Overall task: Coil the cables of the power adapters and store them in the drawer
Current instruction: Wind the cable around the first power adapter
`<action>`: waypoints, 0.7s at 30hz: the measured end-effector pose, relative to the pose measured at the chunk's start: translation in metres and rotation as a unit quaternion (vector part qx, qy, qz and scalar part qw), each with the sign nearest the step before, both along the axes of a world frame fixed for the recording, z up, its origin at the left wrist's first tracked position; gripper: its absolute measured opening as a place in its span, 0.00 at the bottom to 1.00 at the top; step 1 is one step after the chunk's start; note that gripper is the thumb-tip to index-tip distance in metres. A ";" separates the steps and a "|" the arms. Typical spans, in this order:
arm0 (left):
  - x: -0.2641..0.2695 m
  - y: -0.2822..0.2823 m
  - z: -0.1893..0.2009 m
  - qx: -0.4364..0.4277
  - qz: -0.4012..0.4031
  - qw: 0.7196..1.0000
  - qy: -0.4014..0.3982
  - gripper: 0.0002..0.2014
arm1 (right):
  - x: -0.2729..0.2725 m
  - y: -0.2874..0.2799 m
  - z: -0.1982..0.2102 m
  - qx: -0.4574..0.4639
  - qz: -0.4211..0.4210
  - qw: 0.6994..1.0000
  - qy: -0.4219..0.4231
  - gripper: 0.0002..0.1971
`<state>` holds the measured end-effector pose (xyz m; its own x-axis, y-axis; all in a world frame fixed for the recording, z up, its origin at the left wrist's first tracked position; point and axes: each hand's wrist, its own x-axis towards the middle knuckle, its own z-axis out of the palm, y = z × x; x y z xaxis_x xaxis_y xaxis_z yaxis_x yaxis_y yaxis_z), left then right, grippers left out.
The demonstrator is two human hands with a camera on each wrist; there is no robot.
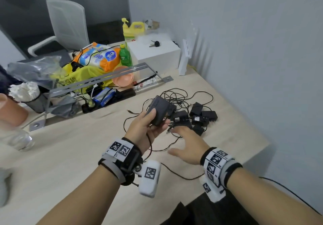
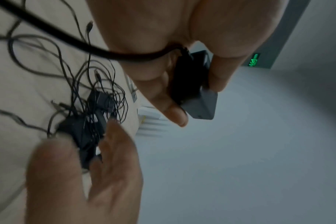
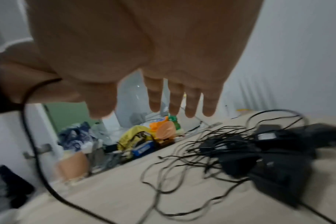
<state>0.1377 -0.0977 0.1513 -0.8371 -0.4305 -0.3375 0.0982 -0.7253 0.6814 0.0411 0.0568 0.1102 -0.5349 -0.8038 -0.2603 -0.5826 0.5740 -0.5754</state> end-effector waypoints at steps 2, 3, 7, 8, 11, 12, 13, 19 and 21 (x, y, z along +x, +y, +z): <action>-0.004 0.008 0.000 0.022 0.010 0.999 0.030 0.23 | 0.023 -0.012 0.011 -0.063 0.010 0.995 -0.079 0.34; -0.006 0.011 0.001 0.028 0.019 0.999 0.042 0.23 | 0.034 -0.018 0.013 -0.069 0.018 0.989 -0.133 0.30; -0.011 0.006 0.004 -0.014 0.024 0.998 0.064 0.15 | 0.054 -0.029 0.016 -0.116 0.032 0.939 -0.323 0.06; -0.010 0.001 0.006 -0.037 0.014 0.997 0.059 0.13 | 0.052 -0.028 0.016 -0.136 0.008 0.926 -0.351 0.05; -0.002 -0.015 0.010 -0.140 -0.027 0.990 0.016 0.13 | 0.034 -0.019 0.023 -0.160 -0.046 0.923 -0.348 0.11; 0.001 -0.020 0.009 -0.182 -0.041 0.982 -0.004 0.14 | 0.024 -0.015 0.029 -0.162 -0.052 0.939 -0.299 0.12; 0.004 -0.024 0.009 -0.222 -0.055 0.973 -0.022 0.14 | 0.014 -0.012 0.032 -0.164 -0.054 0.955 -0.243 0.12; 0.013 -0.033 -0.005 -0.400 -0.157 0.901 -0.066 0.14 | -0.015 -0.007 0.072 -0.226 0.042 0.973 0.039 0.05; 0.014 -0.030 -0.006 -0.420 -0.198 0.883 -0.063 0.12 | -0.018 -0.010 0.083 -0.261 0.065 0.958 0.101 0.04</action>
